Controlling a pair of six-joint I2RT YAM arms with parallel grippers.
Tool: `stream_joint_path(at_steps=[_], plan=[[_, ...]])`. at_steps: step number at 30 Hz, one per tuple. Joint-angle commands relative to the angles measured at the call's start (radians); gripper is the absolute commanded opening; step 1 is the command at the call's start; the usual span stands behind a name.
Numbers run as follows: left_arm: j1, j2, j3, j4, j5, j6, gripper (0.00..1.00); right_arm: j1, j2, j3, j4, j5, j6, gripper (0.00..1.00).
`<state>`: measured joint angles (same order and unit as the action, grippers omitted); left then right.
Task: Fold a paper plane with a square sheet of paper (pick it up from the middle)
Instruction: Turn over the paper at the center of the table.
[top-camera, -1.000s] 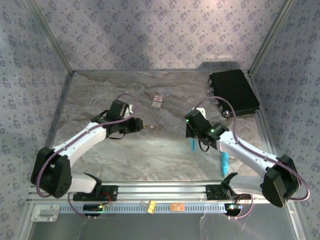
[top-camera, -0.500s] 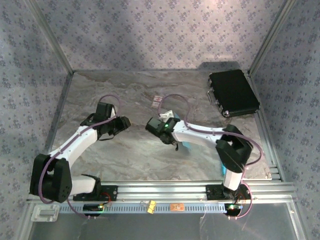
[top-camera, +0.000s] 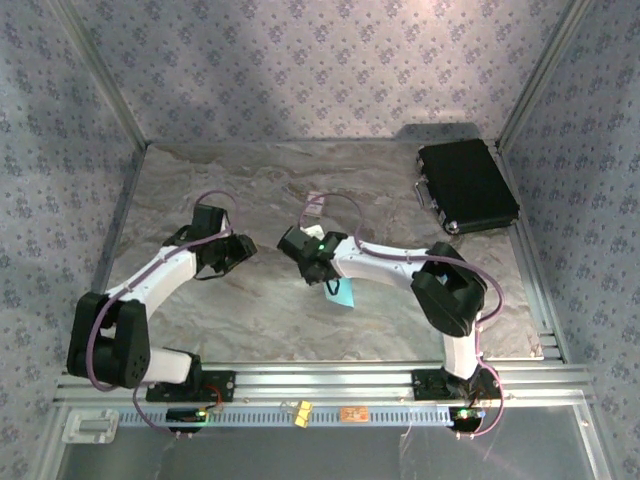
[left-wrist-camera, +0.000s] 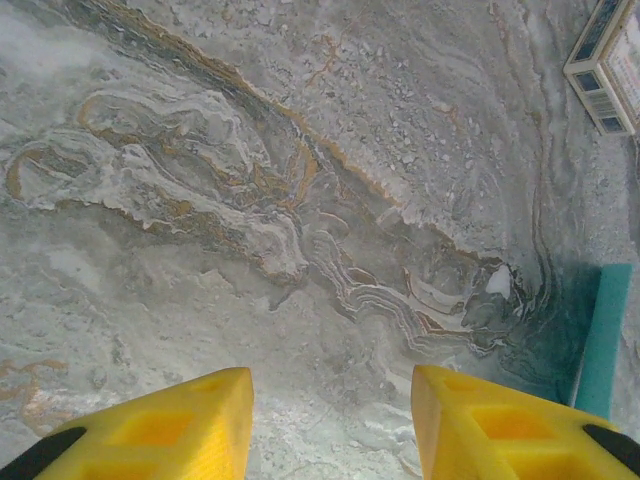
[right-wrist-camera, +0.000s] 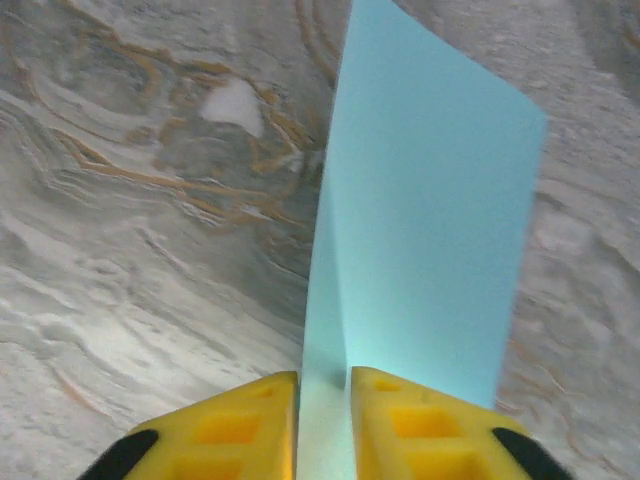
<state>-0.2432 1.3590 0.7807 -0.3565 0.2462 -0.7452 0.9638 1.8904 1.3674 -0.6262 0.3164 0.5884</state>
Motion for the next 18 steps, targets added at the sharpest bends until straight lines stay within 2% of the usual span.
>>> stream_joint_path(at_steps=[1, 3, 6, 12, 14, 18], plan=[[0.002, 0.023, 0.051, 0.032, 0.069, 0.016, 0.47, -0.046, -0.073, -0.036, 0.102, -0.156, 0.033, 0.33], [-0.003, 0.047, 0.056, 0.044, 0.113, 0.018, 0.48, -0.080, -0.138, -0.096, 0.157, -0.194, 0.063, 0.38], [-0.039, 0.097, 0.080, 0.052, 0.167, 0.028, 0.48, -0.168, -0.237, -0.256, 0.281, -0.314, 0.083, 0.40], [-0.145, 0.240, 0.149, 0.108, 0.252, 0.004, 0.44, -0.355, -0.368, -0.595, 0.633, -0.552, 0.233, 0.25], [-0.176, 0.283, 0.175, 0.127, 0.266, -0.015, 0.43, -0.392, -0.368, -0.654, 0.717, -0.610, 0.271, 0.20], [-0.198, 0.337, 0.190, 0.204, 0.316, -0.087, 0.43, -0.434, -0.329, -0.704, 0.814, -0.685, 0.327, 0.16]])
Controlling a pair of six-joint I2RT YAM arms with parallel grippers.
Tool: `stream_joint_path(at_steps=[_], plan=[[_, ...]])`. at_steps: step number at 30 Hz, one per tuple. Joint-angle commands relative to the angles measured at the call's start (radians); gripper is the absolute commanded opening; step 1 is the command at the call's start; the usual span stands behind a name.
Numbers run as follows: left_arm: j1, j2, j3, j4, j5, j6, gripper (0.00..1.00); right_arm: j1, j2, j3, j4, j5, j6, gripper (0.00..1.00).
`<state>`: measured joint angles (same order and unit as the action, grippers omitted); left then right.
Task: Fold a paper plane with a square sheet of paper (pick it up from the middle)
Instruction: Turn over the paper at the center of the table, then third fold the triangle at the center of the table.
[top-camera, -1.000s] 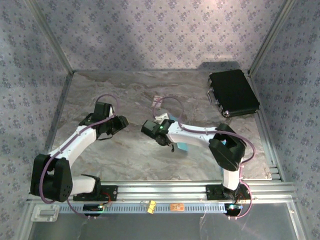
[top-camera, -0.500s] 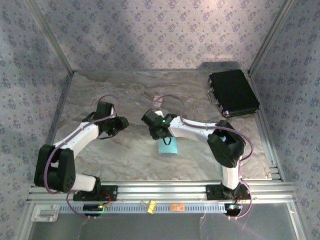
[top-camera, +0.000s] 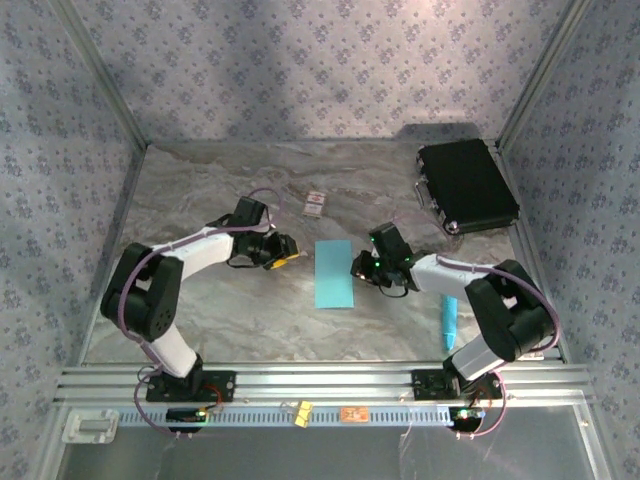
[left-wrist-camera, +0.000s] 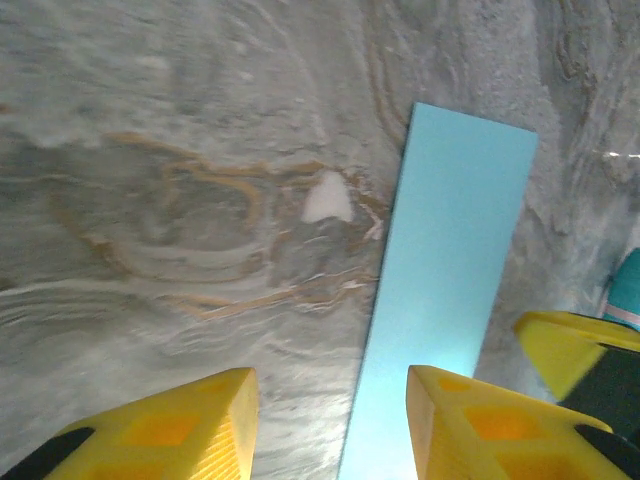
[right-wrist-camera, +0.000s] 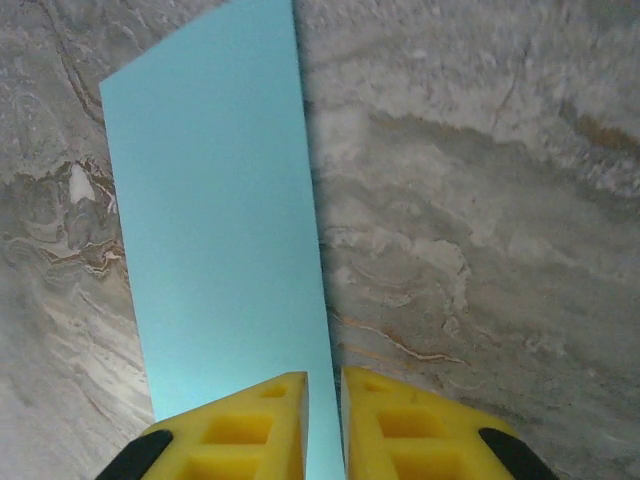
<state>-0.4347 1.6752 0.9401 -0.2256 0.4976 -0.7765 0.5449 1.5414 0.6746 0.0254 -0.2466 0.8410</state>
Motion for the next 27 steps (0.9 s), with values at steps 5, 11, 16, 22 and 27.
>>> stream_joint_path(at_steps=[5, 11, 16, 22, 27], plan=[[-0.032, 0.068, 0.058, 0.076, 0.078, -0.055, 0.43, -0.008, 0.046, 0.017, 0.132, -0.132, 0.050, 0.08], [-0.044, 0.093, 0.066, 0.088, 0.105, -0.059, 0.44, -0.016, 0.084, -0.001, 0.186, -0.190, 0.045, 0.08], [-0.056, 0.112, 0.068, 0.095, 0.111, -0.065, 0.45, -0.014, 0.092, -0.048, 0.205, -0.174, 0.064, 0.08], [-0.072, 0.149, 0.091, 0.080, 0.113, -0.062, 0.46, -0.061, 0.125, -0.138, 0.263, -0.167, 0.079, 0.08], [-0.094, 0.190, 0.141, 0.064, 0.122, -0.057, 0.46, -0.077, 0.140, -0.143, 0.299, -0.203, 0.084, 0.08]])
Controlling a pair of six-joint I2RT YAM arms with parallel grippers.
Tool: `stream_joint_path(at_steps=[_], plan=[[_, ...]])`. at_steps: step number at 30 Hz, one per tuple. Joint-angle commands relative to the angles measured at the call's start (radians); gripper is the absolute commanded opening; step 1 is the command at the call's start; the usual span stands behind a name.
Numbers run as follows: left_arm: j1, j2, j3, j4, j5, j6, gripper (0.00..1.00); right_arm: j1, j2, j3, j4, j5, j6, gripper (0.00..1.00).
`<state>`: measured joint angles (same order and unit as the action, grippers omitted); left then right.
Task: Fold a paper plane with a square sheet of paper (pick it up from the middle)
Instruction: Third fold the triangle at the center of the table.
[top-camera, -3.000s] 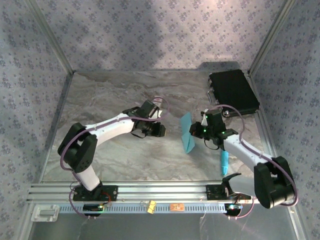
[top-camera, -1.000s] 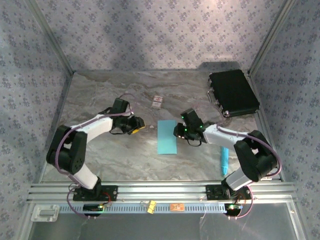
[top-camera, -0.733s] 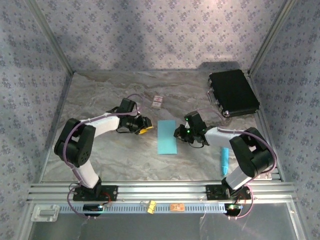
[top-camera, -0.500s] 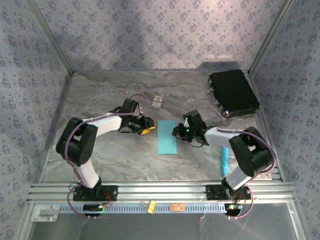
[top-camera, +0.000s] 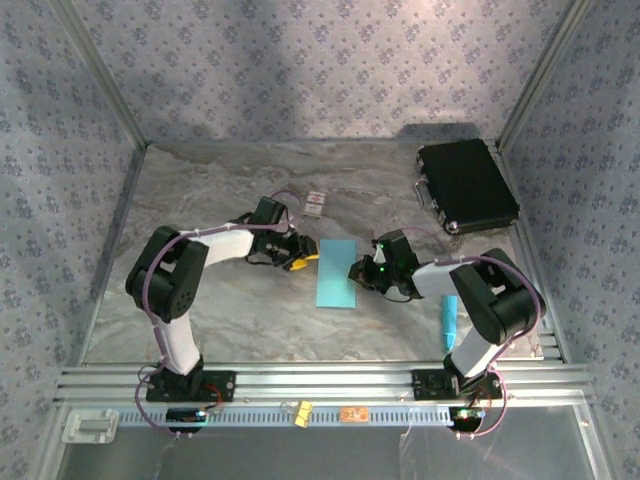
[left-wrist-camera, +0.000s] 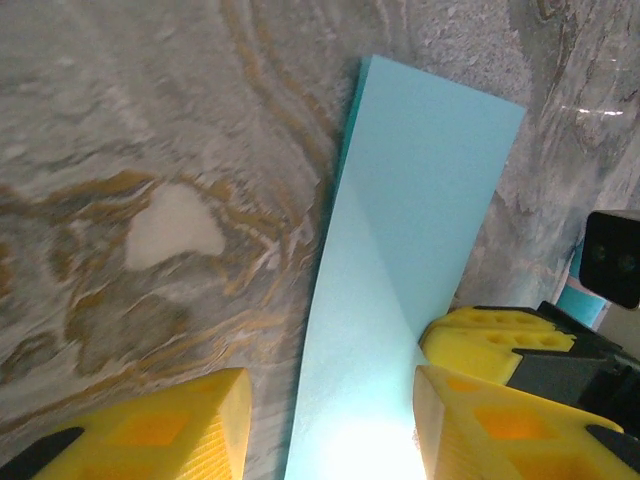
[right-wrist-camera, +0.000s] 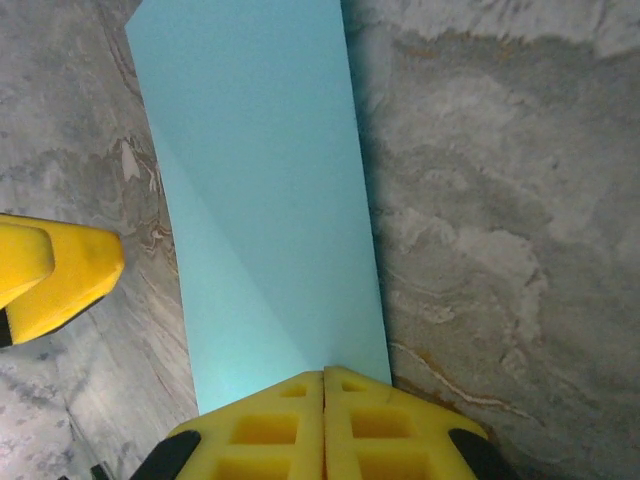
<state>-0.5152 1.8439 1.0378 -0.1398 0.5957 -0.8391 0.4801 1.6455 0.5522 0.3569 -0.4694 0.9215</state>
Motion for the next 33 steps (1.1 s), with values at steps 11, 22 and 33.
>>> stream_joint_path(at_steps=[11, 22, 33], plan=[[-0.037, 0.065, 0.061, -0.038, 0.019, 0.000, 0.44, -0.014, 0.053, -0.016, -0.033, 0.049, 0.011, 0.07], [-0.041, 0.116, 0.108, -0.080, 0.042, 0.008, 0.37, -0.015, 0.060, -0.017, -0.039, 0.052, 0.010, 0.07], [-0.052, 0.135, 0.101, -0.037, 0.061, -0.005, 0.33, -0.018, 0.051, -0.025, -0.044, 0.055, 0.006, 0.07]])
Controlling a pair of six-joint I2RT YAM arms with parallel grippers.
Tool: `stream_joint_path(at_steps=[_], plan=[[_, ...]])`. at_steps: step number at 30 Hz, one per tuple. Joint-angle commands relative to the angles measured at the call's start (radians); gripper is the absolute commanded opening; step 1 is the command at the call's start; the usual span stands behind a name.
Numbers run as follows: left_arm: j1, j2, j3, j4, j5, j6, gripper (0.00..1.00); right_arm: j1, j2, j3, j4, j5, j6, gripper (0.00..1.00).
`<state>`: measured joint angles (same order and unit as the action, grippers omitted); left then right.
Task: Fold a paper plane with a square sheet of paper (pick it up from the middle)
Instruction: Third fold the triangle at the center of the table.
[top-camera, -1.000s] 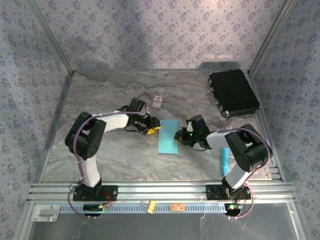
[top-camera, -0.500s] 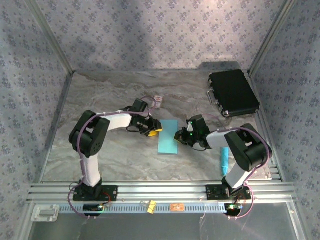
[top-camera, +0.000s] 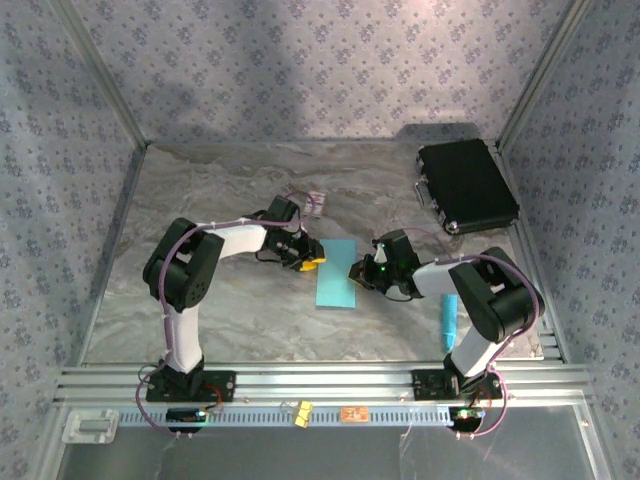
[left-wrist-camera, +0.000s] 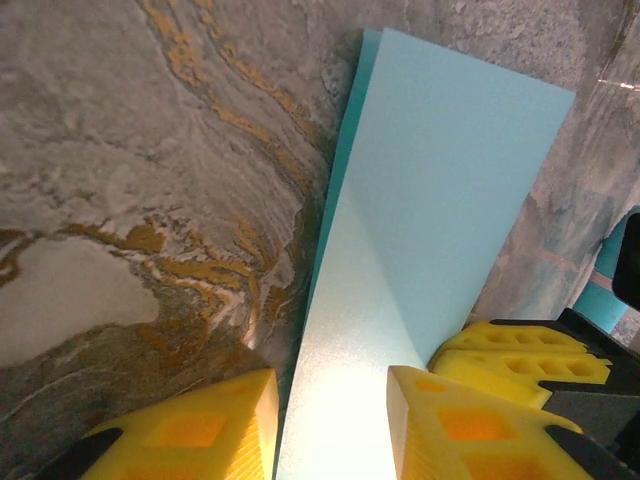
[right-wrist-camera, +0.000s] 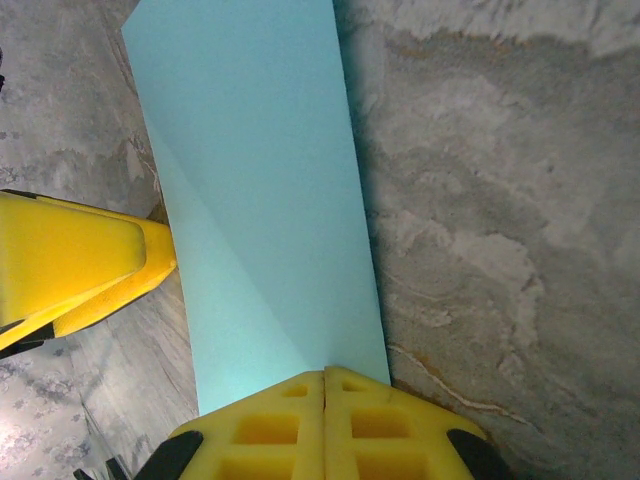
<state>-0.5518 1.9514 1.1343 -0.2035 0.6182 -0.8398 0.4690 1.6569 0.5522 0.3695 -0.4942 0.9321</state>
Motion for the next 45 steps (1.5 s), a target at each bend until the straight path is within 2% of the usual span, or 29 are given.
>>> stream_joint_path(at_steps=[1, 21, 32, 35, 37, 39, 40, 43, 45], plan=[[-0.014, 0.023, 0.000, 0.033, 0.043, -0.008, 0.32, -0.007, 0.039, -0.024, -0.059, 0.080, -0.006, 0.07], [-0.012, -0.008, -0.049, 0.081, 0.021, -0.025, 0.27, -0.007, -0.005, -0.026, -0.090, 0.096, -0.012, 0.08], [-0.008, -0.029, -0.067, 0.091, 0.027, -0.025, 0.06, -0.003, -0.038, -0.027, -0.061, 0.090, -0.015, 0.11], [0.006, -0.047, -0.070, 0.106, 0.059, -0.022, 0.01, -0.002, -0.092, -0.018, -0.077, 0.074, -0.037, 0.14], [0.018, -0.062, -0.075, 0.098, 0.067, -0.022, 0.01, 0.005, -0.174, -0.019, -0.116, 0.094, -0.067, 0.21], [0.029, -0.083, -0.091, 0.101, 0.078, -0.030, 0.01, 0.032, -0.284, -0.013, -0.210, 0.167, -0.127, 0.38], [0.032, -0.092, -0.098, 0.104, 0.080, -0.033, 0.01, 0.048, -0.326, -0.007, -0.253, 0.201, -0.161, 0.43], [0.039, -0.112, -0.112, 0.107, 0.081, -0.038, 0.02, 0.111, -0.426, 0.034, -0.390, 0.326, -0.281, 0.48], [0.045, -0.108, -0.108, 0.103, 0.092, -0.037, 0.02, 0.194, -0.469, 0.059, -0.444, 0.434, -0.386, 0.49]])
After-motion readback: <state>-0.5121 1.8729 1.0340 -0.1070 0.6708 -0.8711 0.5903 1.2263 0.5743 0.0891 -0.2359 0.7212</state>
